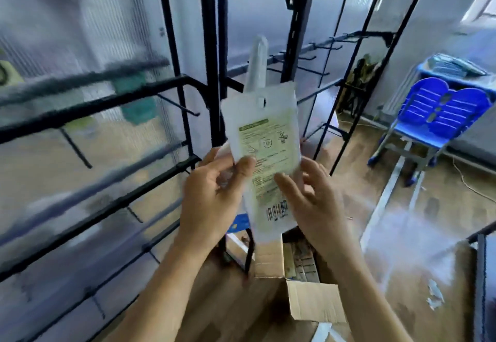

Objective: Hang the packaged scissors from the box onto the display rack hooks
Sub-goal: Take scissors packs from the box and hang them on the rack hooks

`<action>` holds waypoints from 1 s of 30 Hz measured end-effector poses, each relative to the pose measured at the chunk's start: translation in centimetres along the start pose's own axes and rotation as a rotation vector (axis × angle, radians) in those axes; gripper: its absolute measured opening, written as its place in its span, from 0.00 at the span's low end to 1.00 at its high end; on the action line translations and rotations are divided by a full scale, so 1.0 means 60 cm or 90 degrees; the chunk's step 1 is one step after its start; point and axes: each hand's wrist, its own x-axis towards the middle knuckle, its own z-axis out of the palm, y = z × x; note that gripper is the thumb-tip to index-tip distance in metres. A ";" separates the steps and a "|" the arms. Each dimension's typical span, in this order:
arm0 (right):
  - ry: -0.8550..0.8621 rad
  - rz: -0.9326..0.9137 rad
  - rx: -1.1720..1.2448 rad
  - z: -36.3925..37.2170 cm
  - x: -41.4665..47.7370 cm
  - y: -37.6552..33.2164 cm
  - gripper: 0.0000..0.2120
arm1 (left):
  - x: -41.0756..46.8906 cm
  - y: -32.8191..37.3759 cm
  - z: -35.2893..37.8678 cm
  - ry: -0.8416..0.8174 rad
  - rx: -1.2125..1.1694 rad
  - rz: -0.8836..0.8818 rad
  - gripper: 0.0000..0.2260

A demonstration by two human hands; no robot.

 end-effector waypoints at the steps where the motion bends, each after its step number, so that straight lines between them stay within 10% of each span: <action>1: -0.009 -0.025 -0.041 0.024 -0.015 -0.018 0.25 | -0.009 0.009 -0.023 0.029 -0.014 -0.005 0.07; 4: -0.071 -0.111 -0.142 0.095 -0.065 -0.073 0.54 | -0.036 0.039 -0.085 0.102 -0.013 -0.003 0.09; 12: -0.199 -0.235 -0.122 0.204 -0.062 -0.182 0.57 | -0.071 0.111 -0.206 0.251 0.075 0.047 0.08; 20: -0.427 -0.244 0.261 0.272 0.014 -0.234 0.37 | -0.046 0.120 -0.289 0.388 0.254 0.079 0.07; 24: -0.537 -0.178 0.458 0.295 0.044 -0.257 0.09 | -0.034 0.105 -0.321 0.490 0.432 0.026 0.26; 30: -0.472 -0.078 0.521 0.331 0.065 -0.246 0.10 | -0.041 0.088 -0.341 0.535 0.537 -0.053 0.32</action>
